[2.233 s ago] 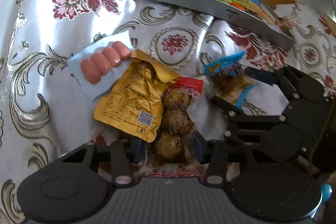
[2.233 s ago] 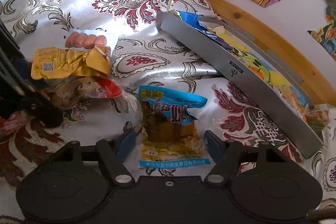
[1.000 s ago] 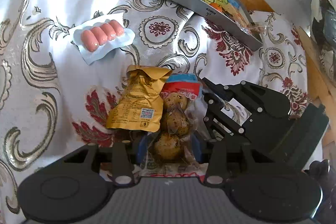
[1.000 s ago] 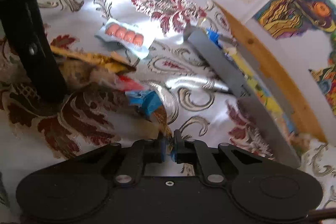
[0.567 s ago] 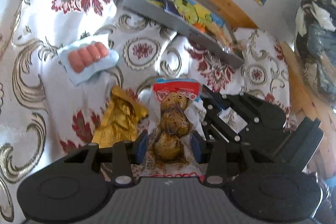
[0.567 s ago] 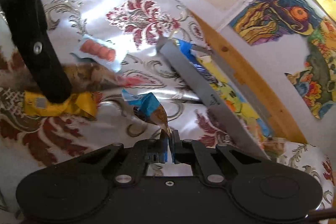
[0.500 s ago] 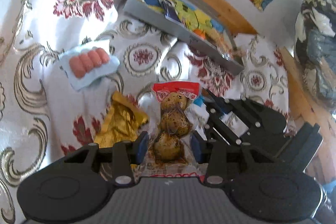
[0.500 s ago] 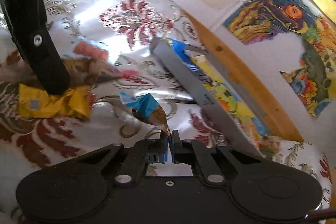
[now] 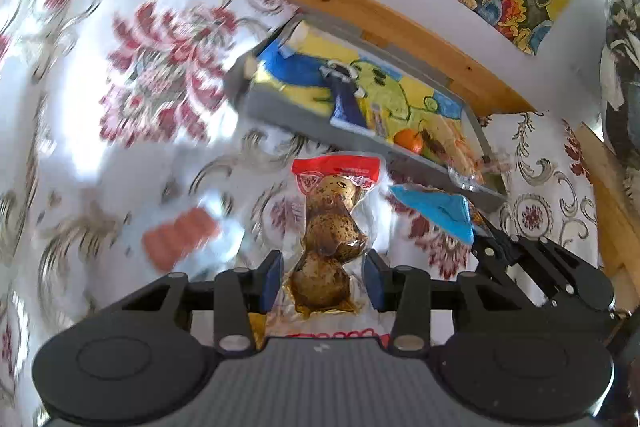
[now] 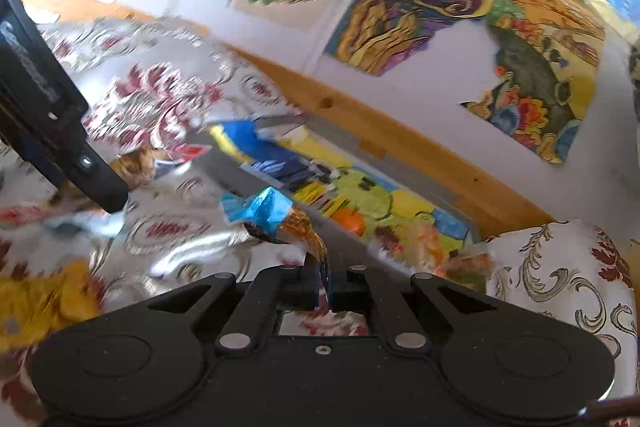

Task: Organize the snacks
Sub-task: 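Lift both held packs and carry them over the grey tray, then lower both packs into the grey tray and open both tools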

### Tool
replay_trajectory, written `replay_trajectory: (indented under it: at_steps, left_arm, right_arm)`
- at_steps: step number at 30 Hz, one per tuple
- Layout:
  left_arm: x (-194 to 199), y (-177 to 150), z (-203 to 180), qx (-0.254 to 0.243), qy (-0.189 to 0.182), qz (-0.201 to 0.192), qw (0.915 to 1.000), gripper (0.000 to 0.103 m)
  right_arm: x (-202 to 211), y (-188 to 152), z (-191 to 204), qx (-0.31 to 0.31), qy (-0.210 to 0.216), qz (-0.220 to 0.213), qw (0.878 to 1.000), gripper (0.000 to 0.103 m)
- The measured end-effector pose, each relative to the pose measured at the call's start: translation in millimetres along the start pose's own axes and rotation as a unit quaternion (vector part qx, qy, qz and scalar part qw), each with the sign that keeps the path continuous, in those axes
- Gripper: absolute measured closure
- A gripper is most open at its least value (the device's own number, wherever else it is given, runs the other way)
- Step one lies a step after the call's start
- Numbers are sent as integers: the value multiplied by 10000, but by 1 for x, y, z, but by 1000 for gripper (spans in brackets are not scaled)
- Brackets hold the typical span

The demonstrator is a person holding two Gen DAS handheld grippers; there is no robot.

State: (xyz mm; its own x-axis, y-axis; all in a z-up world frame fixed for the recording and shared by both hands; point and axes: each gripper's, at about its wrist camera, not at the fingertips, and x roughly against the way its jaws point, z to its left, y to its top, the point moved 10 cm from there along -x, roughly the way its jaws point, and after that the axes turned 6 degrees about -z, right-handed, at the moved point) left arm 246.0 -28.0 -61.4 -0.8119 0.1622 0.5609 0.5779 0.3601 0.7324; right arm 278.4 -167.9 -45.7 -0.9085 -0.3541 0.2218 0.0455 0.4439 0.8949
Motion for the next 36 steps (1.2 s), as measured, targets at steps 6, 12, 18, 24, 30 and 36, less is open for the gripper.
replay_trajectory:
  at_steps: [6, 12, 18, 24, 30, 36]
  left_arm:
    - [-26, 48, -30, -330, 104, -163, 9993, 57]
    - [-55, 93, -56, -694, 296, -415, 9963, 56]
    - [-91, 108, -75, -726, 390, -390, 9958, 56]
    - [-125, 119, -80, -866, 628, -381, 9935, 56]
    - [-152, 127, -78, -810, 800, -415, 9926, 56]
    - [-173, 128, -79, -882, 937, -396, 9909, 55]
  right_arm:
    - [-18, 12, -30, -187, -299, -330, 9988, 101]
    - [-42, 18, -66, -668, -577, -456, 9951, 101]
    - [-72, 16, -86, -937, -738, -473, 9917, 101]
    - [-105, 6, -96, -1008, -883, -351, 9904, 101]
    - [-122, -12, -98, -991, -904, 34, 9910, 93]
    - [-122, -17, -99, -915, -918, 194, 9914, 67]
